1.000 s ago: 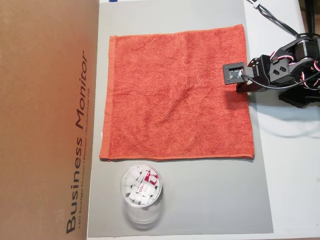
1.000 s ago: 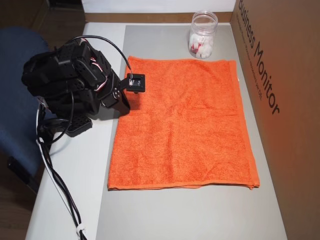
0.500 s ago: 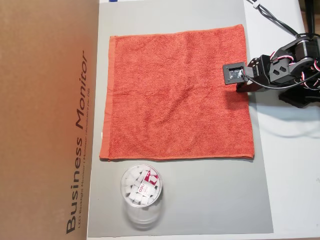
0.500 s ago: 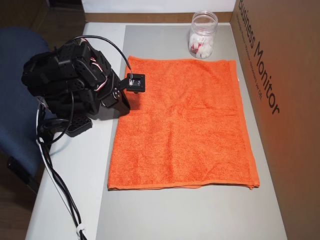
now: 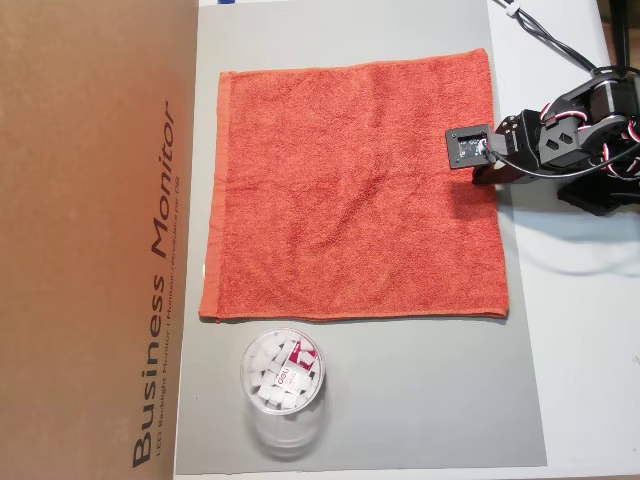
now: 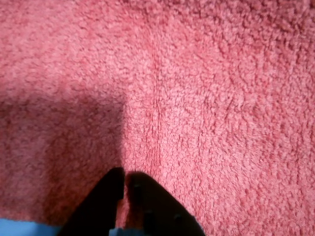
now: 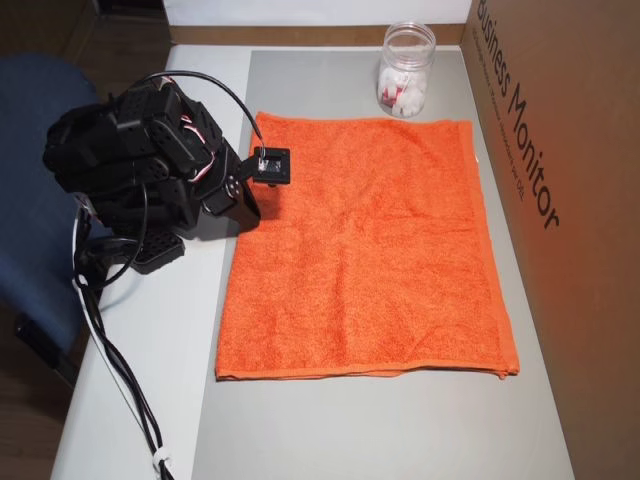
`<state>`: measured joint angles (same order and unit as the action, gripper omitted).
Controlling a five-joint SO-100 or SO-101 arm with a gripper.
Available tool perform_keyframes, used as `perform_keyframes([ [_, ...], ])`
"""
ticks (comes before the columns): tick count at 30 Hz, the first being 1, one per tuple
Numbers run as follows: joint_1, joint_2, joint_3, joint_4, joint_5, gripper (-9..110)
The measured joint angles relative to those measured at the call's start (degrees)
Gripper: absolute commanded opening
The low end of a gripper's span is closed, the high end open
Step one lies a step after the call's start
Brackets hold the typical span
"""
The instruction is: Fold the blanket.
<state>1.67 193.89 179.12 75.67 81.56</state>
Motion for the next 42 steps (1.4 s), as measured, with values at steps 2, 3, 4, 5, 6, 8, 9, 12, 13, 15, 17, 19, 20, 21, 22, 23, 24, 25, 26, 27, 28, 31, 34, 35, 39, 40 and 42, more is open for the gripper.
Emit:
perform_keyframes([
  [2,0.0,0.0,0.0,0.0,0.0,0],
  [3,0.0,0.0,0.0,0.0,0.0,0],
  [4,0.0,0.0,0.0,0.0,0.0,0],
  [5,0.0,0.0,-0.09,0.09,0.0,0],
  [6,0.0,0.0,-0.26,0.26,0.0,0],
  [8,0.0,0.0,-0.53,0.26,0.0,0],
  [9,0.0,0.0,-0.53,0.35,0.0,0],
  [12,0.0,0.09,-1.76,0.35,0.0,0],
  [13,0.0,0.0,-2.37,0.35,0.0,0],
  [15,0.0,-0.35,-3.43,0.35,0.0,0],
  [17,0.0,-2.29,-5.19,0.35,0.0,0],
  [19,0.0,-5.63,-7.47,0.35,-0.09,0],
  [20,0.09,-6.59,-8.61,0.35,-0.09,0],
  [21,0.18,-7.47,-9.93,0.35,-0.09,0],
  [22,0.35,-8.79,-11.34,0.35,0.0,0],
  [23,0.44,-10.37,-12.83,0.35,0.0,0],
  [24,0.44,-12.04,-14.15,0.35,0.0,0],
  [25,0.35,-13.62,-15.56,0.35,0.0,0],
  [26,0.26,-15.03,-17.4,0.53,0.0,0],
  [27,0.26,-15.47,-18.81,0.62,0.0,0],
  [28,0.26,-16.52,-20.3,0.62,0.0,0],
  [31,0.26,-21.27,-25.22,0.62,0.0,0],
  [34,0.44,-25.49,-30.76,0.7,0.0,0],
  [35,0.44,-25.75,-31.29,0.62,0.0,0],
  [39,2.99,-29.88,-37.0,0.7,0.62,0],
  [40,3.25,-31.11,-37.88,0.7,0.44,0],
  [42,4.31,-32.08,-39.73,0.7,0.09,0],
])
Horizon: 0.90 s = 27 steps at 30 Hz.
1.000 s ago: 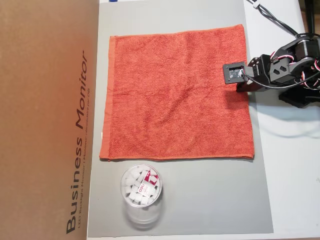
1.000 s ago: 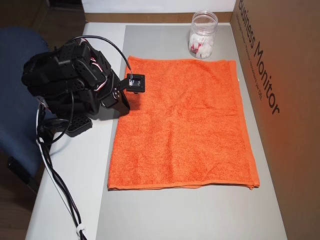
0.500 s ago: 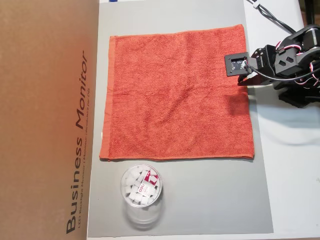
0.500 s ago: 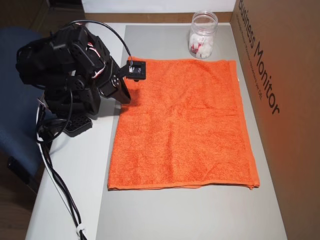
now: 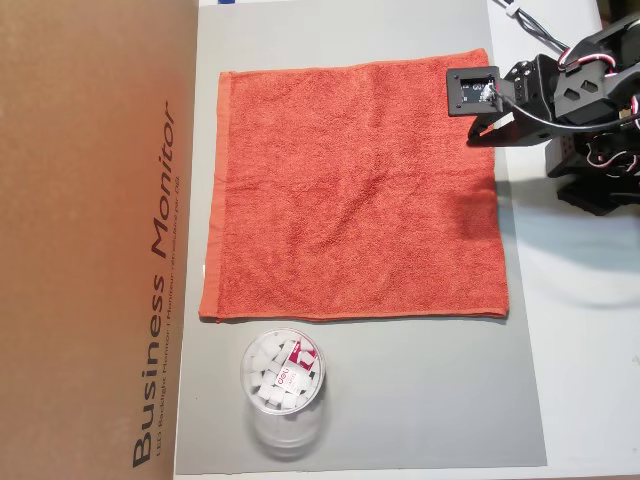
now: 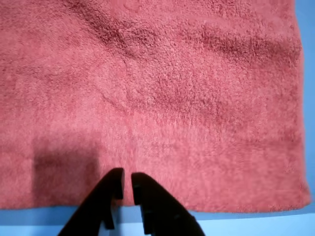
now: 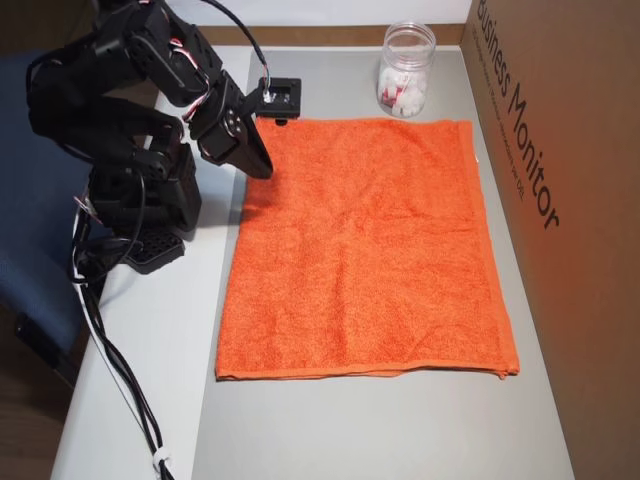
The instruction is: Fold the blanket.
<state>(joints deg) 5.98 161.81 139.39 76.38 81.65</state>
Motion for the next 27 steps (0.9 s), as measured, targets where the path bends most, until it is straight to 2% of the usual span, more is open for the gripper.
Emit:
perform_keyframes([
  [13,10.72,-5.98,-8.53,0.0,0.26,0],
  [27,29.27,-7.47,-10.9,0.0,0.35,0],
])
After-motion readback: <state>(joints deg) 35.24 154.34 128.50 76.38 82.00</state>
